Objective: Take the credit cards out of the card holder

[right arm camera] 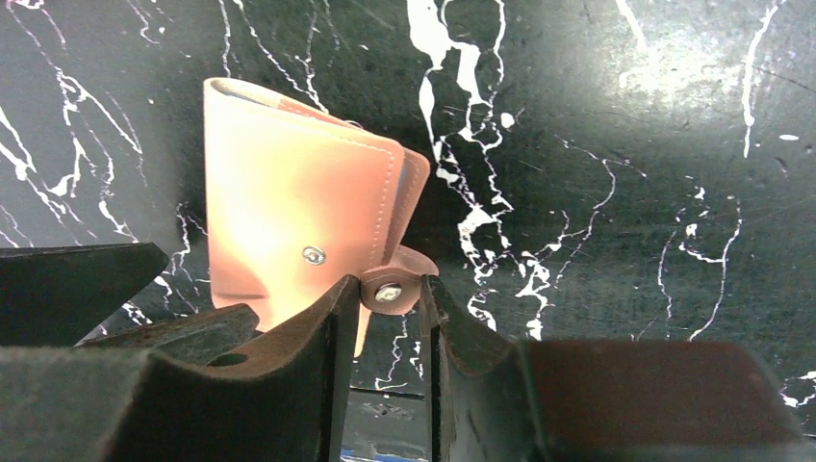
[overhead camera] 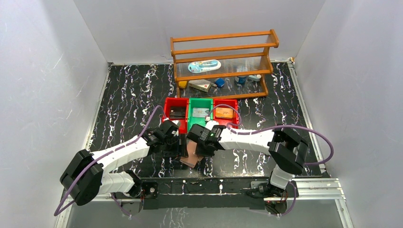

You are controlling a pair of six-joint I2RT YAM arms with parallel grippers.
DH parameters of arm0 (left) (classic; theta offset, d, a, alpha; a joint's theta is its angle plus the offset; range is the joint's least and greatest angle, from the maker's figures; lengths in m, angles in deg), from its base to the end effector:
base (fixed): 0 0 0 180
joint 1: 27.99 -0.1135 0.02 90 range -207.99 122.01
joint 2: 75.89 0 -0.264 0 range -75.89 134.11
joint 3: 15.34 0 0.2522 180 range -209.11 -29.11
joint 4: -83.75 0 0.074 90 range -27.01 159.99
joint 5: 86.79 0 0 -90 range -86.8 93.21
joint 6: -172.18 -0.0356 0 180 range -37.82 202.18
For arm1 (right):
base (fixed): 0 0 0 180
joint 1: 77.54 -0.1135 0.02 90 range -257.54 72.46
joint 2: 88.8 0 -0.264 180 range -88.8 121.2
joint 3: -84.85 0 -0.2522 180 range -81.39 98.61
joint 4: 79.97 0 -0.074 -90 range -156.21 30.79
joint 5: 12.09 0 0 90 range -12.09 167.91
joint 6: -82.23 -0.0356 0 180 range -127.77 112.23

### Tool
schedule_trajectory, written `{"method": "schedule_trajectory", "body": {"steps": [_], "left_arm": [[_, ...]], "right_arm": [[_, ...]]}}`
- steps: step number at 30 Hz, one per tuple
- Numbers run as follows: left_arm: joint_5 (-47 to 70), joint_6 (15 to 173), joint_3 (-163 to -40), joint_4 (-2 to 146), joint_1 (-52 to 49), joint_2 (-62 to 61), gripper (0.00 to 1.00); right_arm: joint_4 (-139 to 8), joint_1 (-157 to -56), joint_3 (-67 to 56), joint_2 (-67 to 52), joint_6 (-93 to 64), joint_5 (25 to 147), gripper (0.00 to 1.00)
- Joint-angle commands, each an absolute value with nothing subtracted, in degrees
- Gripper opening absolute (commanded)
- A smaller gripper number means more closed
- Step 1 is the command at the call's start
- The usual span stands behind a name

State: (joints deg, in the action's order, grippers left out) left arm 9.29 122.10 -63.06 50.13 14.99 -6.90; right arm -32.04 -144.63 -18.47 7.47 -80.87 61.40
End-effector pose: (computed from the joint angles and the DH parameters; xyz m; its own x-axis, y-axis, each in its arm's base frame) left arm 0.1608 -0.1550 0.1790 -0.9226 -0.0125 -0.3855 0.1700 0.8840 -0.4355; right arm 0.1369 0.2980 0.1914 -0.9091 0.2055 -0.3624 0.0997 0.9520 0.2895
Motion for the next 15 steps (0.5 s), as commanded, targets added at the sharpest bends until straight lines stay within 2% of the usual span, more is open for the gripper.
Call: {"method": "schedule_trajectory", "body": {"steps": [1, 15], "left_arm": [[10.8, 121.0, -64.1, 49.5, 15.2, -7.7, 0.67], [15.1, 117.5, -66.2, 51.0, 15.1, -4.6, 0.67]], "right_arm": [[-33.0, -144.1, -20.5, 4.8, -82.1, 61.5, 0.38], [-38.5, -142.5, -27.8, -0.7, -85.7, 65.8, 0.4]]}}
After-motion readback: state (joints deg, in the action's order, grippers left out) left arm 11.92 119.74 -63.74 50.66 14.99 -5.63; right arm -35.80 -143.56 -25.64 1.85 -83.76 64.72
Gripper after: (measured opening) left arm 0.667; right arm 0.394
